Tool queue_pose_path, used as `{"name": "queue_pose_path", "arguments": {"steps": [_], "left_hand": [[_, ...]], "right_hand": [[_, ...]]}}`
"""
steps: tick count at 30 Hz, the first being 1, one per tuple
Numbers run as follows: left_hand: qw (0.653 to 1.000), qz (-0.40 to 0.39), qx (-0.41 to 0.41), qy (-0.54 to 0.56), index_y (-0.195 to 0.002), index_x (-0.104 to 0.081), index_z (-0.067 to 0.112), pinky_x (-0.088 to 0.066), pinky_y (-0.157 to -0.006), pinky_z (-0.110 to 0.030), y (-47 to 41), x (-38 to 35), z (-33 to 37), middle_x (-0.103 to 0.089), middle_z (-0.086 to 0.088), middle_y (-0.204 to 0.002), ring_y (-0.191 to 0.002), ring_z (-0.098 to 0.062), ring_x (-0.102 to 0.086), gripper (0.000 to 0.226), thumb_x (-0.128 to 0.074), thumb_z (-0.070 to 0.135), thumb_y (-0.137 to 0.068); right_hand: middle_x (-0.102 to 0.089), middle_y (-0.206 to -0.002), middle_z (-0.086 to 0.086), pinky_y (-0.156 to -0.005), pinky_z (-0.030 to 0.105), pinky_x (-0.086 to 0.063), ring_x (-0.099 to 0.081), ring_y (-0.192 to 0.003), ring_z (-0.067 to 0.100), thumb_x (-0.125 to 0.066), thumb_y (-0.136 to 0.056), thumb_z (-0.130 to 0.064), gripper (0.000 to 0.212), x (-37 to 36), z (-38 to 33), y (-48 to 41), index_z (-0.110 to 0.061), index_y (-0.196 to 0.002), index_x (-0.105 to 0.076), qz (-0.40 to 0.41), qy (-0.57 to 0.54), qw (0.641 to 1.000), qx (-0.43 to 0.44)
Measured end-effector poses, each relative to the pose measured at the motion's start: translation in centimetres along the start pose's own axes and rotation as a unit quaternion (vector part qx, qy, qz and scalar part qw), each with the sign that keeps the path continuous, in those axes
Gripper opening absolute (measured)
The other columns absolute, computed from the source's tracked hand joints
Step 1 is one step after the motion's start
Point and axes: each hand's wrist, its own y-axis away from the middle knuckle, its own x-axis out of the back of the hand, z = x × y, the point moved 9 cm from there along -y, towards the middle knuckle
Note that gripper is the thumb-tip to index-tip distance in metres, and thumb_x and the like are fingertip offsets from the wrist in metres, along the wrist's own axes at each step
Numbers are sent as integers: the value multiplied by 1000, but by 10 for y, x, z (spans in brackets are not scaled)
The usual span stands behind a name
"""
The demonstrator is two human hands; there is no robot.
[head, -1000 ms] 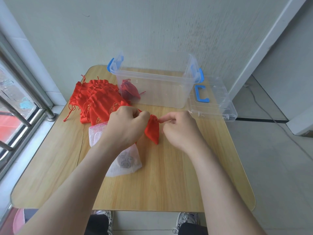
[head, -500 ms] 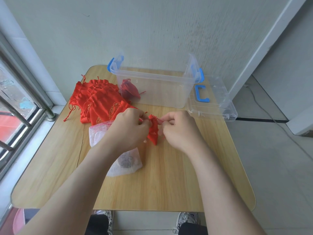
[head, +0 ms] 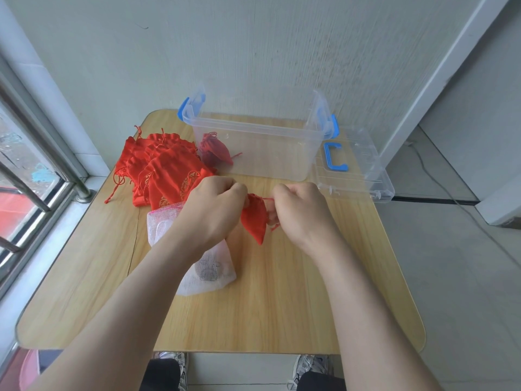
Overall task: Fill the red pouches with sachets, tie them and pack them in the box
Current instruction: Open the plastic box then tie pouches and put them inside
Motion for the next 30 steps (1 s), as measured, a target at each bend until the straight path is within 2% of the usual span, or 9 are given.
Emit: {"name": "queue_pose_path", "arguments": {"steps": [2,5,7,9,14,18,24,28,30], "left_hand": [[1000,-6,7,22,-70,-60,10,-44,-63,-39,1,-1,1,-52,-3,-60,-59,-23,-48,28,-49,20,-93],[999,-8,2,34,-70,-57,10,-38,-63,-38,0,-1,2,-39,0,-61,-59,-19,-37,31,-53,23,-98],[999,-8,-14,34,-75,-58,3,-38,-63,-38,0,-1,5,-39,8,-54,-57,-18,-37,36,-57,27,-101],[999,-7,-21,33,-75,-57,3,-39,-61,-37,0,-2,5,-43,15,-47,-56,-17,-39,37,-56,25,-104],[992,-17,30,118,-68,-50,14,-41,-60,-36,-8,-4,-7,-45,0,-60,-58,-22,-42,35,-54,18,-103],[963,-13,76,258,-77,-60,7,-48,-62,-37,-8,-9,-10,-55,-4,-65,-57,-19,-51,29,-55,12,-106],[908,-22,78,411,-79,-55,11,-43,-60,-30,-6,-11,-2,-42,-3,-68,-54,-14,-42,24,-65,10,-101],[868,-58,88,486,-78,-48,15,-29,-59,-27,-3,-18,5,-34,-1,-71,-45,-9,-45,29,-56,5,-104],[863,-77,85,491,-79,-50,14,-30,-57,-25,-2,-20,7,-46,-3,-74,-47,-7,-41,27,-56,7,-105]], "right_hand": [[-58,-72,21,-68,59,-58,-51,-65,31,-40,-80,-37,51,2,0,1,12,-83,-56,7,-18,1000,-18],[-41,-71,4,-59,45,-45,-43,-67,21,-47,-92,-30,45,7,2,2,13,-93,-60,16,-36,998,-42],[-42,-68,2,-60,35,-38,-41,-62,18,-51,-97,-26,40,11,3,2,12,-99,-64,26,-41,998,-43],[-37,-60,-3,-59,33,-37,-38,-58,16,-56,-95,-27,40,12,3,2,12,-98,-64,30,-50,997,-39],[-31,-65,1,-59,31,-37,-35,-60,14,-65,-93,-28,39,12,3,2,10,-97,-64,27,-59,997,-34],[-30,-71,3,-56,28,-33,-33,-62,14,-69,-92,-28,40,12,2,3,10,-98,-63,24,-78,996,-40],[-31,-62,-4,-46,20,-33,-35,-56,12,-75,-88,-37,45,17,3,3,7,-93,-67,51,-115,991,-50],[-27,-58,-8,-53,26,-32,-32,-54,11,-72,-90,-41,47,16,3,4,6,-96,-71,42,-122,990,-57],[-31,-52,-12,-56,24,-34,-36,-49,9,-72,-91,-40,40,14,3,5,0,-92,-77,28,-126,990,-61]]}}
